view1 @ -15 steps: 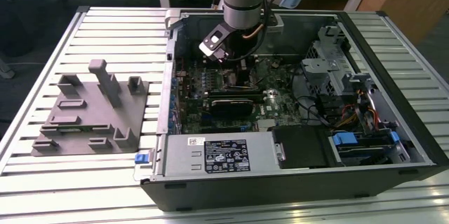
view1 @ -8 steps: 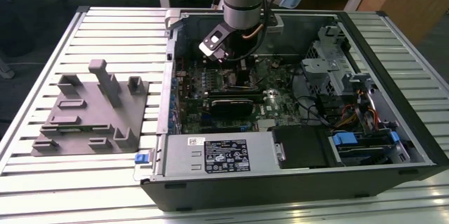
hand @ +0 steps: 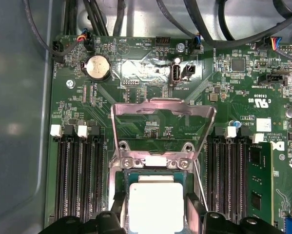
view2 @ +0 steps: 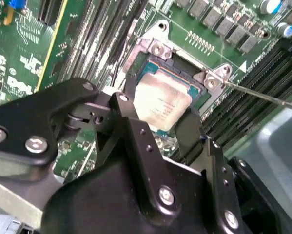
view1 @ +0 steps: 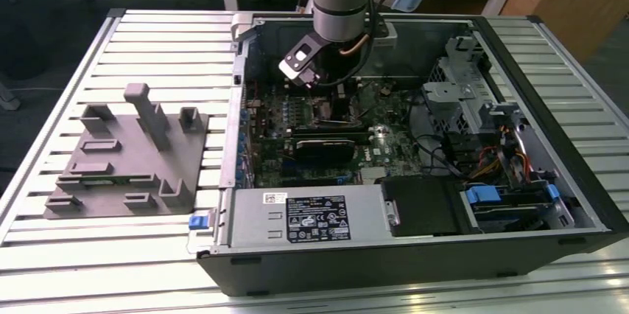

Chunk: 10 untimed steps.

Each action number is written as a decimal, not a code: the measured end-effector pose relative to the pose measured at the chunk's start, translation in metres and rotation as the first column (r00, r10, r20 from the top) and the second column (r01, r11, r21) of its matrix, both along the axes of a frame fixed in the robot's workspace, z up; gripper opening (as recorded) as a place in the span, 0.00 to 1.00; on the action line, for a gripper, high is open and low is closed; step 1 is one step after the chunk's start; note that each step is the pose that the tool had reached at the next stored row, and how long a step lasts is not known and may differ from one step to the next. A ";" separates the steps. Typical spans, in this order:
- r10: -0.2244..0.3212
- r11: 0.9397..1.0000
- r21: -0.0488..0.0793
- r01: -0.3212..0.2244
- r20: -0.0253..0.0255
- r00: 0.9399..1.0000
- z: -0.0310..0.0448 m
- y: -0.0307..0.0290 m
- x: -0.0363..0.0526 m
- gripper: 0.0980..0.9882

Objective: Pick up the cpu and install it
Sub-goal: 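Place the cpu into insertion slot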

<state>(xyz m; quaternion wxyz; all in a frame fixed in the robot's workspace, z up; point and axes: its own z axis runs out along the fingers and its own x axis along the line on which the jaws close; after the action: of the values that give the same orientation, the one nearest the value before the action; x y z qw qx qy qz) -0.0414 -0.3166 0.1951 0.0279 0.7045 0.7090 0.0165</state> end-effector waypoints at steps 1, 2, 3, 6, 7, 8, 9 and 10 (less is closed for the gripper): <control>0.000 1.000 0.000 0.000 0.000 1.000 0.0000 0.0000 0.0000 0.56; 0.000 1.000 0.000 0.000 0.000 1.000 0.0001 0.0000 0.0000 0.56; 0.000 1.000 0.000 0.000 0.000 1.000 0.0005 0.0000 0.0000 0.56; 0.000 1.000 0.000 0.000 0.000 1.000 0.0022 0.0000 0.0000 0.56; 0.000 1.000 0.000 0.000 0.000 1.000 0.0022 0.0000 0.0000 0.56; 0.000 1.000 0.000 0.000 0.000 1.000 0.0022 0.0000 0.0000 0.56; 0.000 1.000 0.000 0.000 0.000 1.000 0.0022 0.0000 0.0000 0.56; 0.000 1.000 0.000 0.000 0.000 1.000 0.0020 0.0000 0.0000 0.56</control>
<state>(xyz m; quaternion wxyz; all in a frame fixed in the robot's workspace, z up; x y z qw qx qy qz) -0.0414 -0.3166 0.1972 0.0279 0.7045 0.7090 0.0165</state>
